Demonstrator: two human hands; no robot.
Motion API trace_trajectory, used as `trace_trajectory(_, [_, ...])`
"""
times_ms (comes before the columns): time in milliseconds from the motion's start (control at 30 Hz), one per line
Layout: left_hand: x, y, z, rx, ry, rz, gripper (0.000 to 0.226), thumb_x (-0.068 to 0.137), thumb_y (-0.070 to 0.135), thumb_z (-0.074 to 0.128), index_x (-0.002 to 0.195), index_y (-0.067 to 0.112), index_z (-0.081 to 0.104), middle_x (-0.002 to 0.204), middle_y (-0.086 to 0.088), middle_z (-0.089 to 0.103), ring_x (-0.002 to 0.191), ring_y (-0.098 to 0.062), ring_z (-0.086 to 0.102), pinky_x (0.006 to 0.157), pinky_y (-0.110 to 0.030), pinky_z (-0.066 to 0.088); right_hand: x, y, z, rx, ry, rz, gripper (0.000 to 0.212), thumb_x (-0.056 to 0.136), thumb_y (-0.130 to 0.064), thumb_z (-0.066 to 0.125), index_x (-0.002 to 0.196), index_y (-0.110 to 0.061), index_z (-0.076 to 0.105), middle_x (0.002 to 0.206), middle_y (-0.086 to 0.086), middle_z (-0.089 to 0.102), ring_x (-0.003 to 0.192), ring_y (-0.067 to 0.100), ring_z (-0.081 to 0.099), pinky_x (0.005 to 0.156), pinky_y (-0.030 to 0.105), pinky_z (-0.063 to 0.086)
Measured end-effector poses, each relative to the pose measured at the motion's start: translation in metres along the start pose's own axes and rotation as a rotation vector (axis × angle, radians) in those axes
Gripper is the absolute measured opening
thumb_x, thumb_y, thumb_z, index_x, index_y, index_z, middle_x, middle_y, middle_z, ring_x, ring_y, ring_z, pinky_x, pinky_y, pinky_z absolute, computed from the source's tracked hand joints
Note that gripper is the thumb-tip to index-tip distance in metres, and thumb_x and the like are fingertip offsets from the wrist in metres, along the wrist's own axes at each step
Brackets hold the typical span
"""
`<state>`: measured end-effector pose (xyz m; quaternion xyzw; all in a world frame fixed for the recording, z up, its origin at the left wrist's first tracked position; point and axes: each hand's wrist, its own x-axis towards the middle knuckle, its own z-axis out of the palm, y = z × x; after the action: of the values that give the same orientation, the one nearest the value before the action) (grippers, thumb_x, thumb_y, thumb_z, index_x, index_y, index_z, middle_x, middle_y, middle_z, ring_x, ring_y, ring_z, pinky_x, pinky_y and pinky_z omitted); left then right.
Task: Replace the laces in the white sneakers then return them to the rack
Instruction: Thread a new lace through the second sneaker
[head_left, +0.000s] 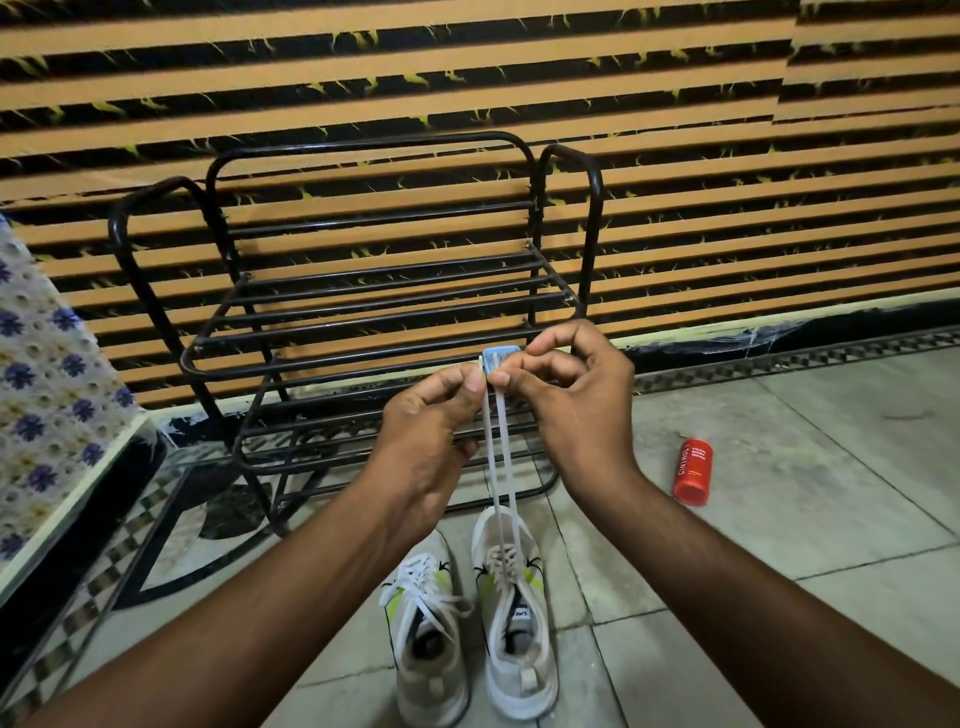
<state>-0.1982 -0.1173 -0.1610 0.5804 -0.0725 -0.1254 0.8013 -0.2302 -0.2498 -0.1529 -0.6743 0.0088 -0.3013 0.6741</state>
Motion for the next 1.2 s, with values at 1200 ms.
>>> trace_trajectory(1200, [0.003, -0.185, -0.082, 1.775, -0.466, -0.128, 0.023, 0.089, 0.020, 0.052, 0.111, 0.014, 0.055, 0.115, -0.016, 0.067, 0.114, -0.040, 0.056, 0.093, -0.043, 0.048, -0.038, 0.197, -0.052, -0.757, -0.604, 0.178, 0.019, 0.083, -0.004, 0.071, 0.098, -0.014, 0.076, 0.100, 0.007, 0.065, 0.098, 0.018, 0.062, 0.094, 0.027, 0.044])
